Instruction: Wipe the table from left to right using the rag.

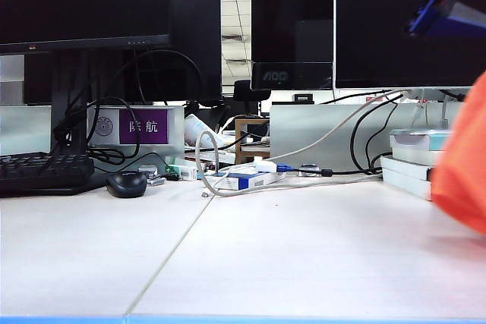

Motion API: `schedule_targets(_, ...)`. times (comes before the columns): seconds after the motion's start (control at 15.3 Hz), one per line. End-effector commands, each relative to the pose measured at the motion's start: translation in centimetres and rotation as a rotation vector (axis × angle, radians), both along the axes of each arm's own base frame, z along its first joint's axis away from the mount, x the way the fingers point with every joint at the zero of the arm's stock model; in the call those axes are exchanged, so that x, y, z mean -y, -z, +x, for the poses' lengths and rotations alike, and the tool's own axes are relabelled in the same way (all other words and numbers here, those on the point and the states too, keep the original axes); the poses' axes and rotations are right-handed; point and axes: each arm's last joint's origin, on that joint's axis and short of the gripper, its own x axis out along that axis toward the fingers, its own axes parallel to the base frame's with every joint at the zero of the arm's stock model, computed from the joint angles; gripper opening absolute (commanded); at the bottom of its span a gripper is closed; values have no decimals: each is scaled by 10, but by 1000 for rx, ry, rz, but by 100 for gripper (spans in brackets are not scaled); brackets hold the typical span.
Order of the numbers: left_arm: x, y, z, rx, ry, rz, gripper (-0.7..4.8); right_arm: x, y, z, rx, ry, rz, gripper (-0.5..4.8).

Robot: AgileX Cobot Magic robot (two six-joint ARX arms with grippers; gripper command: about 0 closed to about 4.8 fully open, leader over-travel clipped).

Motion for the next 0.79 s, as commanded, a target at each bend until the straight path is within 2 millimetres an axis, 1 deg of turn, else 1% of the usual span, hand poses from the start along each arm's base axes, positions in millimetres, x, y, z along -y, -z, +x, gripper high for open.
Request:
schedule_targets(0.07,-9,-4,8,6,-10,2,479,-2,10,3,93,23,99,266)
schedule_targets(0.26,-13,-3,13,-4,-16,8,479,-9,24,8,130,26,142,266)
schedule_targets(0.39,-13,-3,12,-17,1,2,479,-16,35,15,135,26,141,266)
schedule_targets(0.59,-13,-3,11,-28,16,-5,479,-26,55,24,136,43,96,267)
schedule_targets(0.79,-13,-3,11,-40,20,4,479,-38,83,35,137,67,88,266)
